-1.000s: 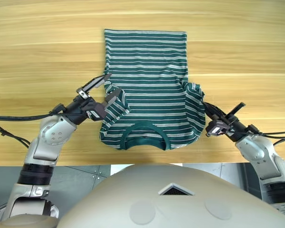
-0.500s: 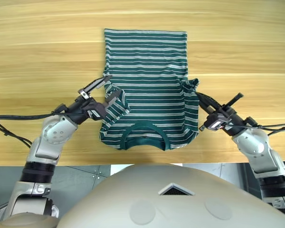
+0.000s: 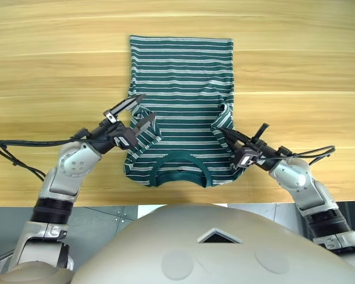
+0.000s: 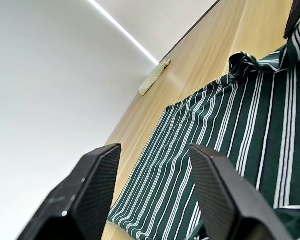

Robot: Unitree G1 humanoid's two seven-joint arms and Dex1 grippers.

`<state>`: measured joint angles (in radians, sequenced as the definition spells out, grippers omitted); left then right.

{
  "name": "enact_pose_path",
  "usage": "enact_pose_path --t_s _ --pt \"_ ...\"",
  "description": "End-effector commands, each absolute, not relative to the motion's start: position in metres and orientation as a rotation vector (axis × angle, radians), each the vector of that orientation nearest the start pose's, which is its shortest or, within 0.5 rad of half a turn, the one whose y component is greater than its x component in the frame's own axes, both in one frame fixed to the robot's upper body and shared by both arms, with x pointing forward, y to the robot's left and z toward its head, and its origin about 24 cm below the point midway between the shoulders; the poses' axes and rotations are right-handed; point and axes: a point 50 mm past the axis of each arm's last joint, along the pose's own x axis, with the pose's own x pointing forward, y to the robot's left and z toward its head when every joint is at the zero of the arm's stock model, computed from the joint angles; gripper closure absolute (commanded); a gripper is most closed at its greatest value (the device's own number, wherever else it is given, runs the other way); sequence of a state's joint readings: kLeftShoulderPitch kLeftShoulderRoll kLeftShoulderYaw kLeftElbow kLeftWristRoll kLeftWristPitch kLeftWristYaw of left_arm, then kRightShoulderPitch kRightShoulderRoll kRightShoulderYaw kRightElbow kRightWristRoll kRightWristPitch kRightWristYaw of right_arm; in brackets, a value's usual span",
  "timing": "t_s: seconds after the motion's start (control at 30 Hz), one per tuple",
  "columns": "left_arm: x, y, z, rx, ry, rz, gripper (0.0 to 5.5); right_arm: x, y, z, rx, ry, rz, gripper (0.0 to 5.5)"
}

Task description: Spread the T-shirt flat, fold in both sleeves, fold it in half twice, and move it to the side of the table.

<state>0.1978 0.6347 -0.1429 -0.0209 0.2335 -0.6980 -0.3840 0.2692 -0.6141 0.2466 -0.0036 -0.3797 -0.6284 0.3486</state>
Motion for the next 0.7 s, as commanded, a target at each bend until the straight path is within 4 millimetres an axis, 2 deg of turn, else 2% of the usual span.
enact_pose_path --t_s 0.03,0.23,0.37,0.5,0.57,0.63,0.7 --pt "0.186 0.195 0.053 0.854 -0.277 -0.816 2.96 0.161 -0.176 0.015 -0.885 -0.109 0.96 4.22" --pt "0.186 0.22 0.059 0.943 -0.204 -0.815 2.96 0.148 -0.192 0.012 -0.947 0.009 1.094 2.97" --pt "0.18 0.233 0.06 0.981 -0.131 -0.866 2.96 0.151 -0.201 0.02 -0.992 0.03 1.157 2.95" --pt "0.185 0.244 0.064 0.986 -0.118 -0.839 2.96 0.172 -0.202 0.03 -1.012 -0.023 1.147 2.95" --pt "0.185 0.246 0.068 0.966 -0.138 -0.815 2.96 0.181 -0.2 0.045 -0.976 -0.109 1.105 2.95" --pt "0.178 0.252 0.07 0.974 -0.121 -0.817 2.96 0.184 -0.194 0.082 -0.813 -0.281 1.041 2.95" --pt "0.168 0.256 0.067 1.0 -0.068 -0.87 2.96 0.186 -0.196 0.113 -0.678 -0.411 0.98 2.95"
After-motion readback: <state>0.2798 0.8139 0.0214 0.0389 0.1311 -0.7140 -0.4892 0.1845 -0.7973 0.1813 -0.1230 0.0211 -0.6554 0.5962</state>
